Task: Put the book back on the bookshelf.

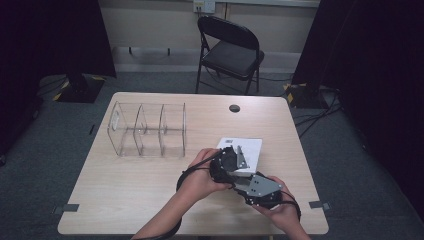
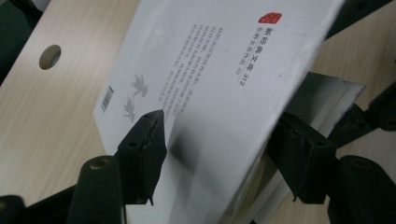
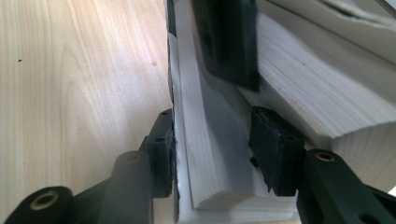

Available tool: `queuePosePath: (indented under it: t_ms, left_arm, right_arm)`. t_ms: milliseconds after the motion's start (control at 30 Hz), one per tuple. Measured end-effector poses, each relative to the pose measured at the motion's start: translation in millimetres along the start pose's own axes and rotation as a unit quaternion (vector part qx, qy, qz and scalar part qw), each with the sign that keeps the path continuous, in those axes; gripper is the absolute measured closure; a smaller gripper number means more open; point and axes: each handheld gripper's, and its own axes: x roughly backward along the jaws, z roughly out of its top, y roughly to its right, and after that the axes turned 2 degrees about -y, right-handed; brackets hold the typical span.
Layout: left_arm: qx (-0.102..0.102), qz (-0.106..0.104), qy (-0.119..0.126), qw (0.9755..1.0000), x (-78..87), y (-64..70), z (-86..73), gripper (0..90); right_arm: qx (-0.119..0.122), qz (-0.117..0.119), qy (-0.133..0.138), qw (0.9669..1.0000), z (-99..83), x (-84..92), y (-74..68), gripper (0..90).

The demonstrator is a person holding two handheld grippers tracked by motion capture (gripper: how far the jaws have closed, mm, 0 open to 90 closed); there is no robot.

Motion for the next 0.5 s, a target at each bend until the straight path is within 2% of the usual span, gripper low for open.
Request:
queuePosePath:
  t_ms: [33,67,100,133,167,200,267,333,367,500]
  left_arm:
    - [0.000,0.000,0.000,1.0000,0.0,0.0,0.0,35.6]
    - [0.005,-0.004,0.009,0.9999,8.3,-3.7,-2.9,35.1]
    - [0.011,0.002,0.016,0.9998,14.9,-7.1,-6.2,35.7]
    - [0.011,0.002,0.016,0.9998,14.9,-7.1,-6.2,33.9]
    - [0.016,-0.006,0.028,0.9995,20.8,-10.3,-10.1,33.3]
    - [0.022,-0.003,0.029,0.9993,24.0,-12.0,-13.3,33.1]
    - [0.025,0.001,0.027,0.9993,25.6,-13.7,-16.6,32.2]
    - [0.039,0.002,0.021,0.9990,27.4,-18.9,-27.2,30.9]
    - [0.045,-0.002,0.029,0.9986,26.1,-20.5,-32.5,29.7]
    - [0.063,-0.014,0.026,0.9976,21.5,-21.8,-50.1,27.8]
  right_arm:
    - [-0.001,0.002,0.000,1.0000,0.0,0.9,2.0,53.6]
    - [-0.004,0.005,0.000,1.0000,0.4,1.7,3.5,53.9]
    - [-0.005,0.007,-0.001,1.0000,0.8,2.7,5.0,54.0]
    - [-0.005,0.007,-0.001,1.0000,0.8,2.7,5.0,54.0]
    - [-0.003,0.010,-0.007,0.9999,2.9,4.2,7.8,54.5]
    - [-0.004,0.012,-0.008,0.9999,3.5,4.9,8.8,54.8]
    - [-0.003,0.013,-0.009,0.9999,4.3,5.7,10.7,55.1]
    - [-0.011,0.014,-0.010,0.9998,6.5,8.5,15.1,55.9]
    - [-0.014,0.017,-0.010,0.9997,7.5,10.2,17.8,56.4]
    - [-0.015,0.019,-0.014,0.9996,11.6,15.4,26.4,58.3]
